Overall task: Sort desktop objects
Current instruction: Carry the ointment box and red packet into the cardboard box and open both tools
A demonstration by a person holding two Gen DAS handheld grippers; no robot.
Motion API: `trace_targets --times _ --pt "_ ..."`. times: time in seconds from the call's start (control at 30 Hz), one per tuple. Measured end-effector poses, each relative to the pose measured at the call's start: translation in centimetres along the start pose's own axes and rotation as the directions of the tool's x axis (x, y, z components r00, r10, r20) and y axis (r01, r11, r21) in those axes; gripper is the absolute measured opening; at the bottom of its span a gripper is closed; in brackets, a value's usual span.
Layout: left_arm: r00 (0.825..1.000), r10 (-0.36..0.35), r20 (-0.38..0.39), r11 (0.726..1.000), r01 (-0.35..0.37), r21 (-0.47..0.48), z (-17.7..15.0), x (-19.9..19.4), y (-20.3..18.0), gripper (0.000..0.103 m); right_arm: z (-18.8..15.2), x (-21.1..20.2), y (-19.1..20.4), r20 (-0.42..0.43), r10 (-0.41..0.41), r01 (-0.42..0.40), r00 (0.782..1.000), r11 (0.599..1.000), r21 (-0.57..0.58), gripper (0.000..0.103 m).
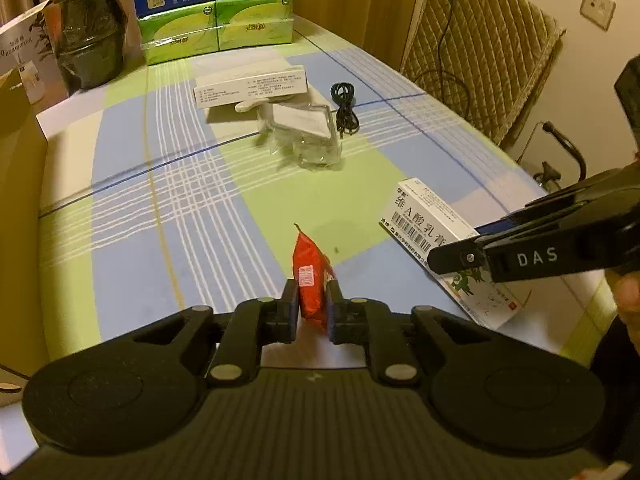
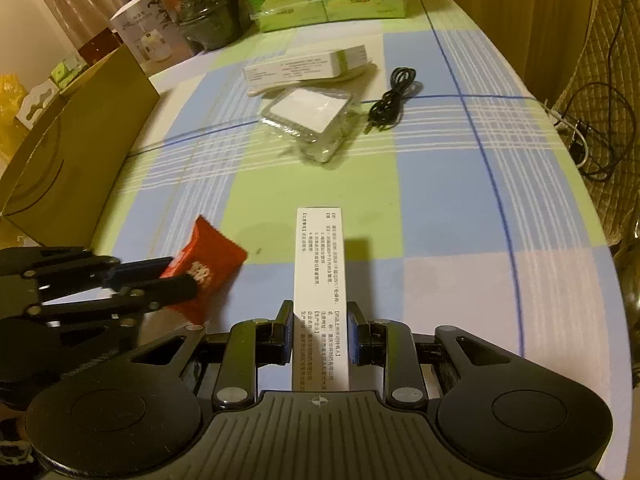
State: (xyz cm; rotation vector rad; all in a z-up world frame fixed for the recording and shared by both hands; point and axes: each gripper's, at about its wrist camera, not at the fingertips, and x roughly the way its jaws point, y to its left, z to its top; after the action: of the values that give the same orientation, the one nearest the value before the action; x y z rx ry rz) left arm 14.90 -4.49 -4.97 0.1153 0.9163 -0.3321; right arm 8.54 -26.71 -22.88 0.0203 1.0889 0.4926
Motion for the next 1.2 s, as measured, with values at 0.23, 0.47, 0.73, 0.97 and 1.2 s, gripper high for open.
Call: trace_targets --times 0.23,0.47,0.73,0.97,1.2 --pt "1.0 -0.009 -0.008 1.0 0.01 0.021 0.3 1.7 -0.3 0.02 -0.2 0.7 0.4 -0.01 -0.028 0.028 1.0 0.999 -0.035 0.023" --pt "1.0 -0.018 -0.024 1.0 0.018 -0.009 0.3 2.6 0.0 0.017 -0.4 0.8 0.5 0.002 -0.045 0.045 0.999 0.999 -0.026 0.023" --pt "1.0 -0.014 -0.023 0.999 0.013 -0.046 -0.3 0.6 -0.1 0.013 -1.6 -2.0 1.7 0.037 -0.056 0.056 0.998 0.998 0.002 0.023" --pt "1.0 -0.008 0.003 0.995 0.008 -0.1 -1.1 -3.1 -0.4 0.012 -3.5 -4.9 4.5 0.071 -0.088 0.091 0.994 0.995 -0.037 0.023" --pt "0.999 0.024 0.023 0.986 -0.02 -0.164 -2.6 -7.4 -0.2 0.012 -5.5 -6.9 7.0 0.09 -0.074 0.08 0.993 0.994 -0.07 0.023"
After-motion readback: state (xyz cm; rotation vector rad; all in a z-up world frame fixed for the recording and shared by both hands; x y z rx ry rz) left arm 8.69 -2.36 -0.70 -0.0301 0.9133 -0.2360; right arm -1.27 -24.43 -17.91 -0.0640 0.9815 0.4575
